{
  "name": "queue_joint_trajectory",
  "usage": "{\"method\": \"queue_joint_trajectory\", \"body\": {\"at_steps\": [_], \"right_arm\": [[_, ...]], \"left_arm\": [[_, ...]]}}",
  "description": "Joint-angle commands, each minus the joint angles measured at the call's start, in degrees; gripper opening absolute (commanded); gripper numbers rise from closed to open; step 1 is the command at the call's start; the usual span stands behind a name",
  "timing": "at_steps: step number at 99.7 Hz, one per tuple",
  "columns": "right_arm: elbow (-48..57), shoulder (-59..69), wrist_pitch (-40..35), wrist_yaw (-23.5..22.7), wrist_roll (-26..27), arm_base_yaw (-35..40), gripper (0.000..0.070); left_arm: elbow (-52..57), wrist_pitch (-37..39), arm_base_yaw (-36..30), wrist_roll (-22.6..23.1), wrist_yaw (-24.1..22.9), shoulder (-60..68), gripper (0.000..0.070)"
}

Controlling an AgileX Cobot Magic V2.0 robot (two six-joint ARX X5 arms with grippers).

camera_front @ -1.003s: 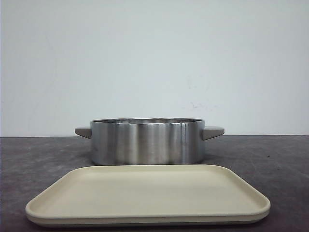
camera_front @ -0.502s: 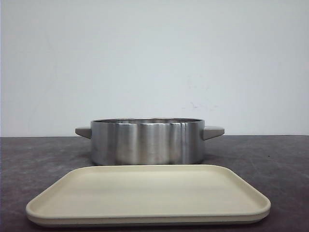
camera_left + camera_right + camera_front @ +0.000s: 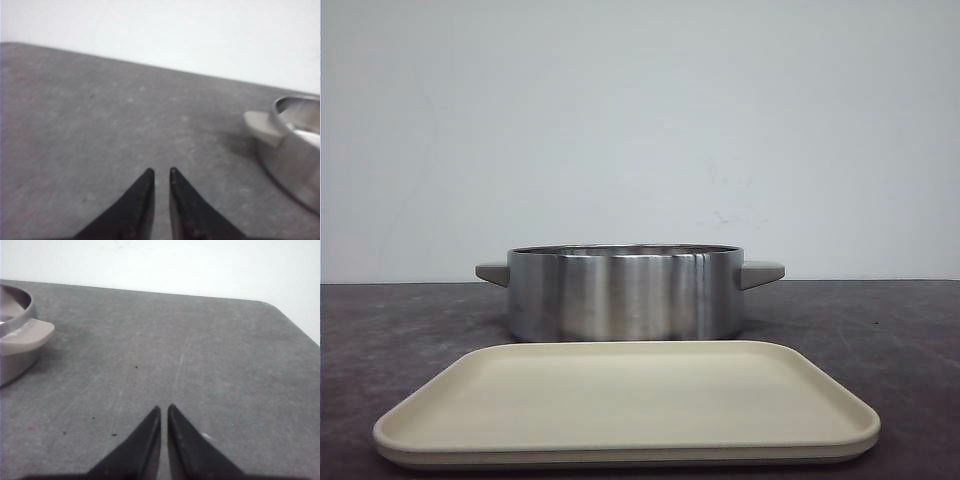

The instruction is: Steam buns

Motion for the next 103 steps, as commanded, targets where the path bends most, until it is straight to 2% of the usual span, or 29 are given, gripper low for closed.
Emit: {"method": "queue_joint_trajectory", "body": {"at_steps": [1, 17, 40, 103], "right_arm": [[-0.2, 0.0, 0.2, -0.1, -0.4, 0.2, 0.0017], [-0.2, 0.0, 0.2, -0.1, -0.4, 0.2, 0.0017], [-0.2, 0.0, 0.2, -0.1, -0.4, 0.2, 0.0018], [-0.2, 0.0, 0.2, -0.1, -0.4, 0.2, 0.0017]], "left_arm": [[-1.1, 0.1, 0.7, 2.1, -0.1, 0.0, 0.0006], [-1.1, -2.7, 2.2, 3.9, 0.0, 0.0, 0.0006], [-1.1, -3.0, 3.2, 8.2, 4.9, 0.0, 0.0006], [-1.0, -2.6, 3.3, 7.2, 4.8, 0.1, 0.0006]]}}
